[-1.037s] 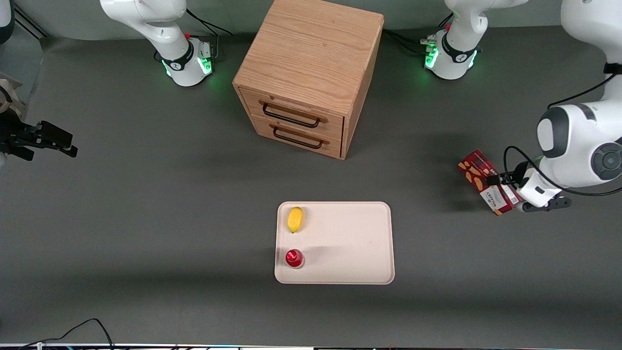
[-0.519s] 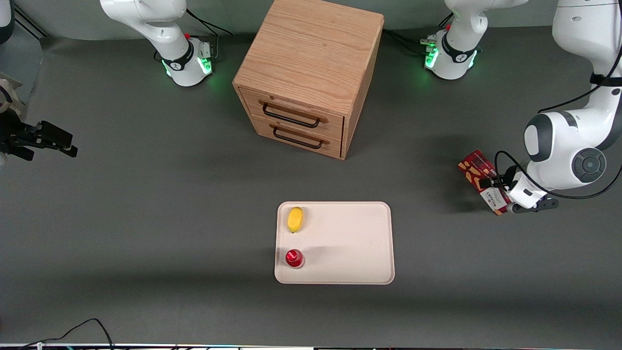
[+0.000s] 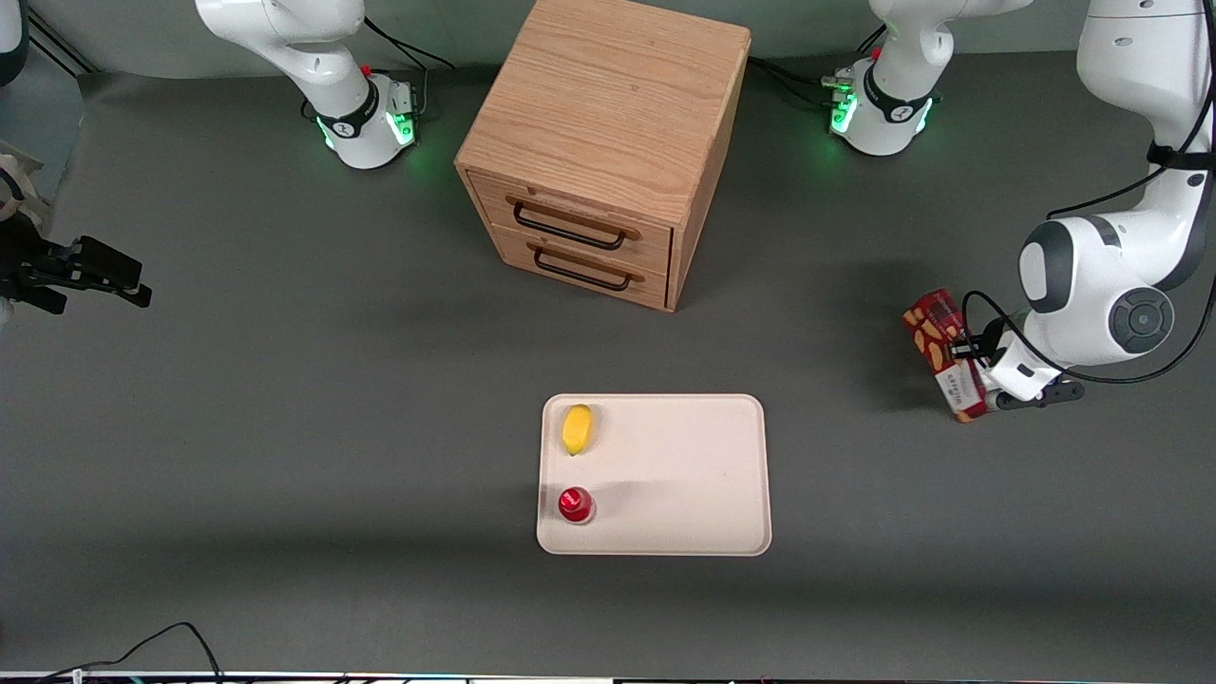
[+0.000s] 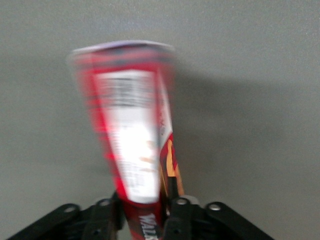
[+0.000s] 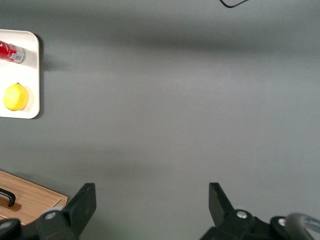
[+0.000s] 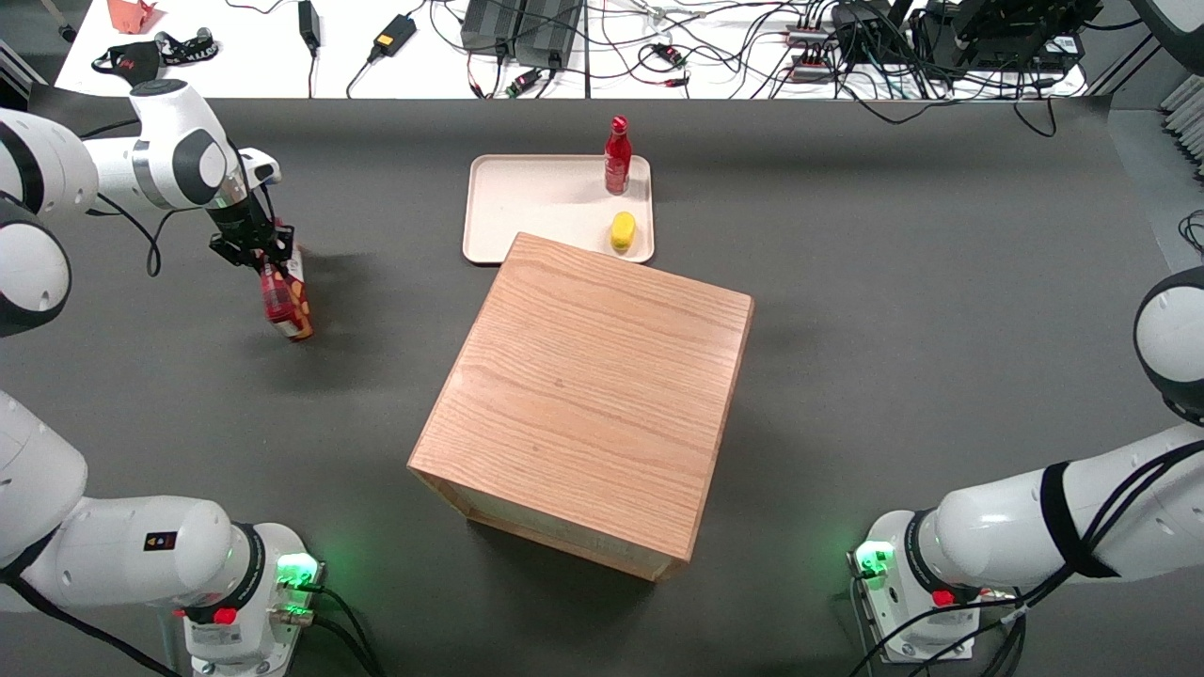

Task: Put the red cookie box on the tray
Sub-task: 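Close the left gripper on the box's end and tip it upright, then lift the upright cookie box up with the left gripper, then carry the box over the white tray beside the red can, then lower the box onto the tray and open the left gripper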

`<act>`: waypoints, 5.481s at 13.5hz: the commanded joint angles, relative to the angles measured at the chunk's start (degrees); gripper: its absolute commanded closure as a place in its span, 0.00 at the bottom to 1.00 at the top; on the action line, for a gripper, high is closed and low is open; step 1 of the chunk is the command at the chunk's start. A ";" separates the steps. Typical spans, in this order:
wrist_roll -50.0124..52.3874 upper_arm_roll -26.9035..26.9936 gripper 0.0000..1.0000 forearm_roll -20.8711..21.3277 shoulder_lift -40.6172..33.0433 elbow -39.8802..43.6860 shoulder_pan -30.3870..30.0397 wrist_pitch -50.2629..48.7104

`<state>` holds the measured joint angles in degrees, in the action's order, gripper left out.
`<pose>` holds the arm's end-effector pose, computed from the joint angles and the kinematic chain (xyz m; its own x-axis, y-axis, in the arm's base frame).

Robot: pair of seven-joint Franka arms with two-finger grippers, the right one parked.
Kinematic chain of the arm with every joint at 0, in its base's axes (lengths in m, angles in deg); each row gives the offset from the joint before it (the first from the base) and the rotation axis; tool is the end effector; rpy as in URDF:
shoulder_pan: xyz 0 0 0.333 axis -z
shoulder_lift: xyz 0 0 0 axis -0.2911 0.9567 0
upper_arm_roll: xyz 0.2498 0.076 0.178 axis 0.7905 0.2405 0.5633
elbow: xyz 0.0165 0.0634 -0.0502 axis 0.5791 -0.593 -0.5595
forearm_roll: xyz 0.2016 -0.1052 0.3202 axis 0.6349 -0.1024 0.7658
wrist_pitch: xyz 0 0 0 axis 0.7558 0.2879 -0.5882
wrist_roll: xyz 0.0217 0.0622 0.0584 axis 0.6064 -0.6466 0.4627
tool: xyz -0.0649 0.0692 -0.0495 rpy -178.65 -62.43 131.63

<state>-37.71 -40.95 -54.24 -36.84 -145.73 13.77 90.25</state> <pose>0.5498 0.0459 0.2402 0.9622 0.1455 -0.2301 0.1465 -0.9891 -0.0127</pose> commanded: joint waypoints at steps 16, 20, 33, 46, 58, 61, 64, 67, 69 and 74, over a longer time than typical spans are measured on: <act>-4.09 0.00 1.00 -0.66 -12.19 23.65 -0.09 -24.27; -9.03 0.09 1.00 -4.01 -14.57 30.67 -0.45 -29.71; -2.28 -5.17 1.00 -3.31 -15.45 36.93 2.27 -35.00; 23.83 -15.55 1.00 7.15 1.49 46.24 20.54 -25.96; 29.82 -11.69 1.00 11.38 17.76 44.84 25.75 -3.36; 29.21 -10.90 1.00 11.46 20.84 45.19 25.83 -1.43; 28.15 -10.11 1.00 11.55 22.69 44.76 25.83 -0.11; 25.35 -8.80 1.00 11.29 23.92 44.75 25.74 0.69; 24.11 -8.52 1.00 11.02 24.54 44.67 25.74 0.77; 24.19 -8.52 1.00 10.85 26.56 44.75 26.18 0.69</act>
<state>-12.84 -49.96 -43.36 -11.91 -102.44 39.11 90.82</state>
